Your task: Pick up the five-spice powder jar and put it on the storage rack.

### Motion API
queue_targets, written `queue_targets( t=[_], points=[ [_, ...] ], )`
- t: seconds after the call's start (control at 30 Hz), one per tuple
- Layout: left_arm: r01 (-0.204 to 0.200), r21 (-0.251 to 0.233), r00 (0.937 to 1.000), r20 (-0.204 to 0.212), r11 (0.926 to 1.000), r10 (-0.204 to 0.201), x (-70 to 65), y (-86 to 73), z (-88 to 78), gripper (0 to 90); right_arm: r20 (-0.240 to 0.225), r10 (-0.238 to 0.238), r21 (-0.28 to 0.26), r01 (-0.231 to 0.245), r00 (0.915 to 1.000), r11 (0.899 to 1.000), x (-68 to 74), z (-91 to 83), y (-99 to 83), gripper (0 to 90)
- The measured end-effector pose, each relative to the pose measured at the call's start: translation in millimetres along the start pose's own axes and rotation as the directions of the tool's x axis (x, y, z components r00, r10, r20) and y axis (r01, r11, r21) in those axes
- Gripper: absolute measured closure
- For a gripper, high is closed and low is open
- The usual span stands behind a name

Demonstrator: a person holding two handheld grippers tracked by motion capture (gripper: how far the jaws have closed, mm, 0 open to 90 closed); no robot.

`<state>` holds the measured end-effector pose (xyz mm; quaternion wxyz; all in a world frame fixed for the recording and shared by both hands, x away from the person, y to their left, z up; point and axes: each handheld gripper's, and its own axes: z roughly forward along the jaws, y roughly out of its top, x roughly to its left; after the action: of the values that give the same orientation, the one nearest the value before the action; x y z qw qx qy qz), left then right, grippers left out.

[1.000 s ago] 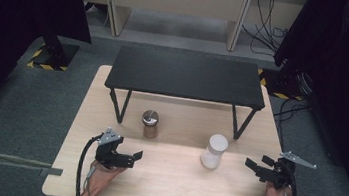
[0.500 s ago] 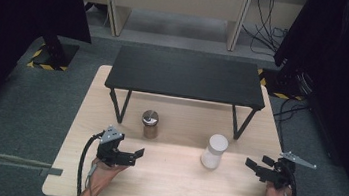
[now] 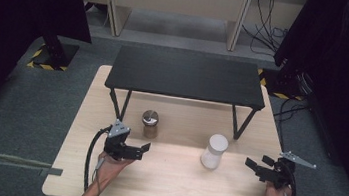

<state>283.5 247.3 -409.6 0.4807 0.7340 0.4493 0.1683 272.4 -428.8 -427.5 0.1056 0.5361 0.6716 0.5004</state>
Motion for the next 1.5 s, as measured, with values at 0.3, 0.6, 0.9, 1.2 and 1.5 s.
queue_targets(
  t=[0.3,0.6,0.9,1.2,1.5],
  points=[
    [-0.001,0.001,0.9998,-0.018,1.0,0.001,-3.5,14.0,14.1,0.0,-0.002,-0.005,0.002,0.005,1.0,1.0,0.2,0.5,0.2,2.9],
    [-0.002,0.007,0.9991,-0.042,1.0,0.002,-4.3,16.5,23.6,0.0,-0.003,-0.006,0.004,0.006,1.0,1.0,0.7,1.0,0.7,2.9],
    [-0.018,-0.003,0.9974,-0.07,0.9998,0.018,-6.9,23.5,29.7,0.1,-0.005,-0.006,0.005,0.006,1.0,1.0,0.7,1.3,0.7,2.9],
    [-0.008,0.012,0.9959,-0.089,0.9999,0.009,-8.0,36.3,45.6,0.1,-0.006,-0.006,0.008,0.006,1.0,1.0,0.3,2.2,0.8,2.9],
    [-0.015,0.037,0.9918,-0.126,0.9992,0.019,-11.4,42.4,61.3,0.2,-0.01,-0.005,0.005,0.005,0.9999,1.0,-0.7,2.2,0.4,2.9]
  ],
)
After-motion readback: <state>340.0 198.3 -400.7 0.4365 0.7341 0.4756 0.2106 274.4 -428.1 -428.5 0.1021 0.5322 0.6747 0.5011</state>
